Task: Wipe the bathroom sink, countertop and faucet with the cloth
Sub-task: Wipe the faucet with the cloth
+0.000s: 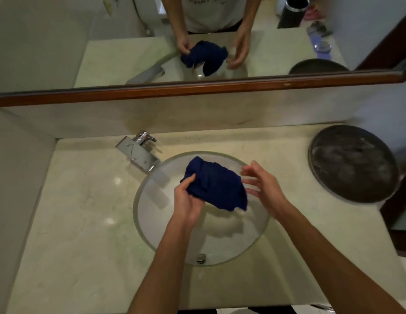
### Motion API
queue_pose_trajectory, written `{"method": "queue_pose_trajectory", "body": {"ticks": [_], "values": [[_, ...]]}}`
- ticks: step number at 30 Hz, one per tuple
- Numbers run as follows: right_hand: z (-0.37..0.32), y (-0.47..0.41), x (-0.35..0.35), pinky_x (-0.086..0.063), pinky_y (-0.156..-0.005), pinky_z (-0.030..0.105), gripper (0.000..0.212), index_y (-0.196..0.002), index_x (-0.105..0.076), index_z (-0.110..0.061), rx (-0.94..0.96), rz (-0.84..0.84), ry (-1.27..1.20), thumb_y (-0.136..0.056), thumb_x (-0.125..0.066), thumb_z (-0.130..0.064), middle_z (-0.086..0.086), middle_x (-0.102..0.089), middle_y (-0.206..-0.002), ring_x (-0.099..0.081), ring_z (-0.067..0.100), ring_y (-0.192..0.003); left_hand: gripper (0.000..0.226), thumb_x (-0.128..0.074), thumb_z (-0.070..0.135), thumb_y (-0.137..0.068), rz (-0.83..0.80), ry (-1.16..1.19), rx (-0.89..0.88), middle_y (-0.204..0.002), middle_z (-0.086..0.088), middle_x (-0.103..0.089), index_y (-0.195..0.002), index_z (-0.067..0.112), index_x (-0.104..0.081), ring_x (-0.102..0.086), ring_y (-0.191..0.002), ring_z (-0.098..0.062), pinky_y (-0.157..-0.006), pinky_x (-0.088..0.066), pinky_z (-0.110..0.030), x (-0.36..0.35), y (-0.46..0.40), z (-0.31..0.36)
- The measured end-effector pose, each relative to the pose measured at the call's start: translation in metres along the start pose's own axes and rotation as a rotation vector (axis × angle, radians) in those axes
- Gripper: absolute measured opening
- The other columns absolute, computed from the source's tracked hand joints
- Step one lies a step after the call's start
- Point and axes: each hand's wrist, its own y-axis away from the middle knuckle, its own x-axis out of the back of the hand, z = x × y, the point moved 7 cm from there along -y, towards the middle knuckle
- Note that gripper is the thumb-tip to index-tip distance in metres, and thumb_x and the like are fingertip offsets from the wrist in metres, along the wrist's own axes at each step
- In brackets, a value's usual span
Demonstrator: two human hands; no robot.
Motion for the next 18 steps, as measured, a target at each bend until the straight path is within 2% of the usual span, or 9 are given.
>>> {"method": "queue_pose_trajectory", "body": {"ticks": [2, 4, 6, 8, 10, 13, 16, 18], "values": [[0.007, 0.001, 0.002, -0.052, -0.103, 0.044, 0.065, -0.132, -0.062, -0.026, -0.044, -0.115, -0.073, -0.086, -0.059, -0.072, -0.001, -0.066, -0.133, -0.064, 0.020, -0.121, 0.028, -0.051, 0.013, -0.100, -0.013, -0.039, 0.003, -0.121, -0.017, -0.071, -0.121, 0.005, -0.069, -0.068, -0.111, -0.028, -0.098, -0.049, -0.040, -0.030, 0.009, -0.021], [0.010, 0.005, 0.009, -0.052, -0.103, 0.042, 0.077, -0.136, -0.061, -0.024, -0.078, -0.216, -0.175, -0.076, -0.071, -0.072, 0.001, -0.069, -0.132, -0.066, 0.021, -0.121, 0.032, -0.052, 0.013, -0.100, -0.031, -0.042, 0.006, -0.124, -0.018, -0.071, -0.127, 0.004, -0.067, -0.068, -0.113, -0.030, -0.098, -0.050, -0.041, -0.062, 0.017, -0.044], [0.008, 0.008, 0.035, -0.055, -0.097, 0.040, 0.081, -0.134, -0.063, -0.021, -0.107, -0.228, -0.200, -0.068, -0.080, -0.067, 0.004, -0.073, -0.126, -0.070, 0.023, -0.116, 0.038, -0.052, 0.015, -0.100, -0.048, -0.019, 0.015, -0.132, -0.020, -0.068, -0.135, 0.002, -0.063, -0.065, -0.119, -0.032, -0.105, -0.048, -0.044, -0.091, 0.023, -0.069], [0.000, 0.011, 0.079, -0.058, -0.091, 0.038, 0.076, -0.127, -0.066, -0.020, -0.076, -0.152, -0.164, -0.066, -0.088, -0.059, 0.005, -0.075, -0.121, -0.072, 0.023, -0.109, 0.040, -0.051, 0.016, -0.099, -0.067, -0.012, 0.022, -0.133, -0.020, -0.067, -0.135, 0.001, -0.061, -0.064, -0.119, -0.032, -0.106, -0.046, -0.044, -0.118, 0.023, -0.091], [-0.011, 0.009, 0.136, -0.059, -0.085, 0.035, 0.063, -0.119, -0.068, -0.021, -0.028, -0.031, -0.081, -0.069, -0.087, -0.053, 0.005, -0.076, -0.116, -0.073, 0.021, -0.102, 0.037, -0.053, 0.021, -0.098, -0.083, -0.100, 0.033, -0.125, -0.018, -0.070, -0.129, 0.004, -0.065, -0.066, -0.113, -0.030, -0.097, -0.050, -0.041, -0.149, 0.017, -0.115], [-0.038, 0.000, 0.223, -0.055, -0.075, 0.028, 0.044, -0.111, -0.067, -0.021, 0.073, 0.121, 0.080, -0.080, -0.084, -0.046, -0.001, -0.073, -0.108, -0.070, 0.014, -0.095, 0.039, -0.065, 0.038, -0.097, -0.102, -0.459, 0.029, -0.118, -0.007, -0.076, -0.122, 0.009, -0.070, -0.072, -0.109, -0.025, -0.087, -0.057, -0.038, -0.200, 0.001, -0.155], [-0.064, -0.016, 0.306, -0.057, -0.079, 0.032, 0.048, -0.107, -0.066, -0.022, 0.187, 0.274, 0.289, -0.075, -0.086, -0.052, -0.006, -0.072, -0.102, -0.069, 0.011, -0.091, 0.035, -0.081, 0.035, -0.087, -0.086, -0.688, -0.023, -0.106, -0.007, -0.079, -0.111, 0.010, -0.076, -0.075, -0.105, -0.028, -0.091, -0.060, -0.041, -0.242, -0.026, -0.195], [-0.072, -0.030, 0.349, -0.058, -0.079, 0.035, 0.048, -0.102, -0.068, -0.020, 0.225, 0.324, 0.408, -0.075, -0.084, -0.056, -0.006, -0.073, -0.098, -0.069, 0.012, -0.088, 0.031, -0.083, 0.032, -0.086, -0.071, -0.777, -0.028, -0.100, -0.009, -0.079, -0.103, 0.008, -0.076, -0.075, -0.099, -0.028, -0.088, -0.062, -0.042, -0.265, -0.047, -0.217]]}}
